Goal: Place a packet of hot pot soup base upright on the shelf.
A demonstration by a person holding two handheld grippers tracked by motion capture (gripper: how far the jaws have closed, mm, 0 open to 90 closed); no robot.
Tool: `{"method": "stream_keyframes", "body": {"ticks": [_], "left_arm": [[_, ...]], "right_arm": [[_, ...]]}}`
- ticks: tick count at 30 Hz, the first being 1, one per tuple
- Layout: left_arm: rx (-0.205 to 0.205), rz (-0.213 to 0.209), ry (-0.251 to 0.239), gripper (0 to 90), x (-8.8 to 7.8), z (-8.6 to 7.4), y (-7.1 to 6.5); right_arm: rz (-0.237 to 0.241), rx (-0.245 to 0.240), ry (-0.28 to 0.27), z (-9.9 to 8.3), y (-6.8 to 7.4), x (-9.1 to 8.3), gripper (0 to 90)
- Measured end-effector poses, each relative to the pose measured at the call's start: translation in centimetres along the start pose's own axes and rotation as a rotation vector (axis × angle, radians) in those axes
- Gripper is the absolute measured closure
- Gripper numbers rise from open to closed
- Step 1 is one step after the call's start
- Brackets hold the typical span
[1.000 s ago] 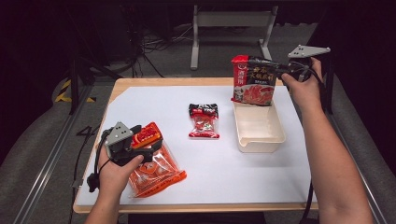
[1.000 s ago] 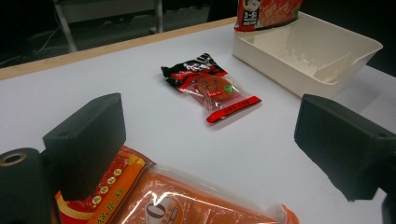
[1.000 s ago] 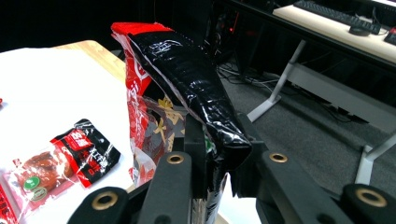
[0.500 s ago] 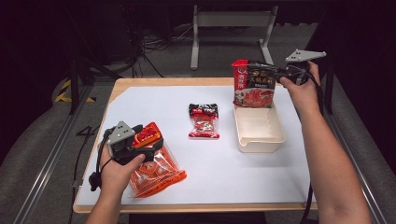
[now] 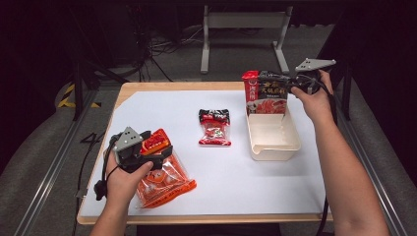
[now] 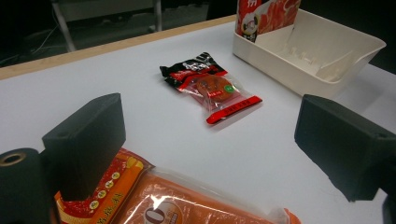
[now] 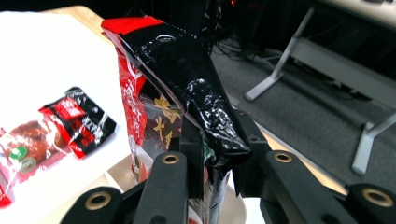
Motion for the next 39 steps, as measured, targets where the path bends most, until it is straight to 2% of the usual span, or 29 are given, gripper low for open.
{"method": "stream_keyframes", "body": {"ticks": [3,7,14,16,20,26,28,31,32,33,34,36,39], "left_arm": [[0.000,0.006,0.004,9.7,0.1,-0.1,0.1],[0.001,0.005,0.009,9.7,0.4,-0.1,0.1],[0.000,0.001,0.019,9.7,0.6,-0.1,0.0],[0.000,0.002,0.018,9.7,0.7,0.0,0.0],[0.009,0.002,0.020,9.7,0.7,0.0,0.0],[0.001,-0.002,0.025,9.7,0.8,-0.1,0.2],[0.000,-0.003,0.025,9.6,0.9,-0.1,0.3],[0.002,-0.004,0.029,9.4,1.1,-0.1,0.4],[0.000,-0.008,0.030,9.4,1.1,-0.1,0.4],[0.000,-0.008,0.030,9.3,1.1,-0.1,0.4],[-0.001,-0.009,0.030,9.4,1.2,-0.1,0.4],[0.001,-0.012,0.031,9.4,1.3,0.0,0.5],[0.001,-0.020,0.032,9.4,1.4,0.0,0.5]], "right_arm": [[0.002,0.040,-0.004,-1.2,0.0,0.4,75.5],[0.006,0.069,-0.015,-1.7,-0.1,0.3,75.0],[-0.007,0.113,0.024,-2.9,-0.3,0.0,77.6],[-0.007,0.134,0.014,-3.3,-0.4,-0.1,77.8],[-0.014,0.128,0.020,-3.2,-0.3,-0.1,77.3],[-0.016,0.136,0.025,-3.1,-0.2,-0.1,75.7],[-0.016,0.136,0.022,-3.1,-0.2,-0.2,72.3],[-0.005,0.156,0.011,-3.0,0.0,-0.3,58.7],[-0.010,0.148,0.014,-3.0,0.1,-0.3,55.7],[-0.010,0.148,0.014,-3.0,0.1,-0.3,55.7],[-0.022,0.146,0.005,-2.9,0.4,-0.6,48.1],[-0.030,0.153,-0.007,-2.7,0.5,-0.9,41.9],[-0.023,0.168,-0.013,-2.5,0.7,-1.4,36.3]]}}
Point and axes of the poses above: each handheld gripper's, and its own axes: x roughly forward along the jaws, z roughly out of its top, y roughly to its left, the point moved 3 cm from there along x, roughly forward along the jaws, and after that the axes turned 7 degrees about -x, right-handed, at the moved point
